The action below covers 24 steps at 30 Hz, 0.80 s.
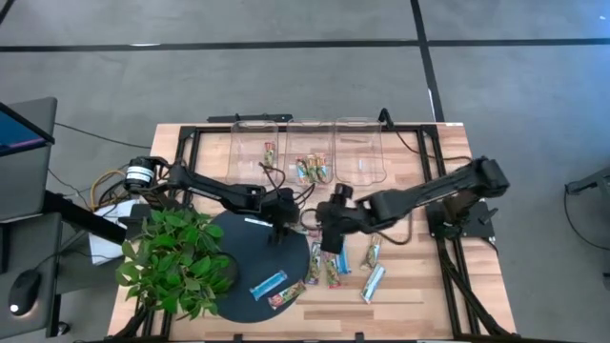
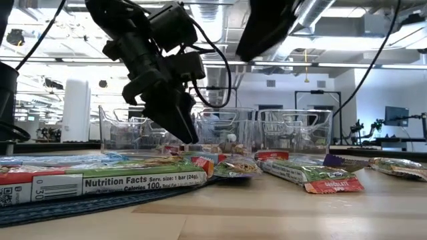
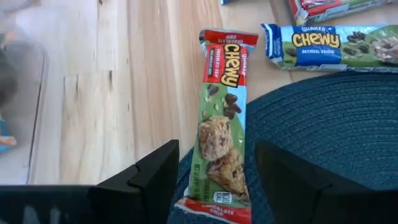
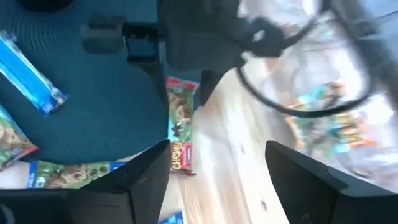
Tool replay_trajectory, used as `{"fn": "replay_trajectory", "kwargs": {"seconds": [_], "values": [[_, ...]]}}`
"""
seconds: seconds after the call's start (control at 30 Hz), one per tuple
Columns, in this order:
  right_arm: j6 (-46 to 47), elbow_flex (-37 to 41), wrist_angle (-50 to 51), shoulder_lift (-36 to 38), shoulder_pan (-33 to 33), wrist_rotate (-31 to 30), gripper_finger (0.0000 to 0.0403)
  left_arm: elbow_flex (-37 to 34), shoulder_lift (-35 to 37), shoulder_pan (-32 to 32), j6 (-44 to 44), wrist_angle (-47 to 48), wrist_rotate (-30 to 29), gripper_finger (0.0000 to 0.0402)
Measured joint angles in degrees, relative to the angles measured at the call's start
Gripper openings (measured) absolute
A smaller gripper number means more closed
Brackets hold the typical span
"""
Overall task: Pick and place Granola Bars by type
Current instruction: Put the red granola bar into the left transparent bin
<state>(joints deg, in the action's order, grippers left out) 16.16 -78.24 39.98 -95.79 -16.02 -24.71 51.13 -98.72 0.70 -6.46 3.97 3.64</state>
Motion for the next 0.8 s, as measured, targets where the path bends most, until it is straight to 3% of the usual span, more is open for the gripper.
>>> {"fn": "replay_trajectory", "kwargs": {"seconds": [0.4,0.8], "values": [[16.4,0.0,12.5,8.5,-8.7,-17.2,0.0255,0.4,-2.3,0.5,-1.5,-1.9,0.1,0.0206],[24.4,0.0,17.7,8.3,-11.1,-20.7,0.0255,0.8,-3.7,0.9,-1.4,0.9,-2.0,0.0206]]}}
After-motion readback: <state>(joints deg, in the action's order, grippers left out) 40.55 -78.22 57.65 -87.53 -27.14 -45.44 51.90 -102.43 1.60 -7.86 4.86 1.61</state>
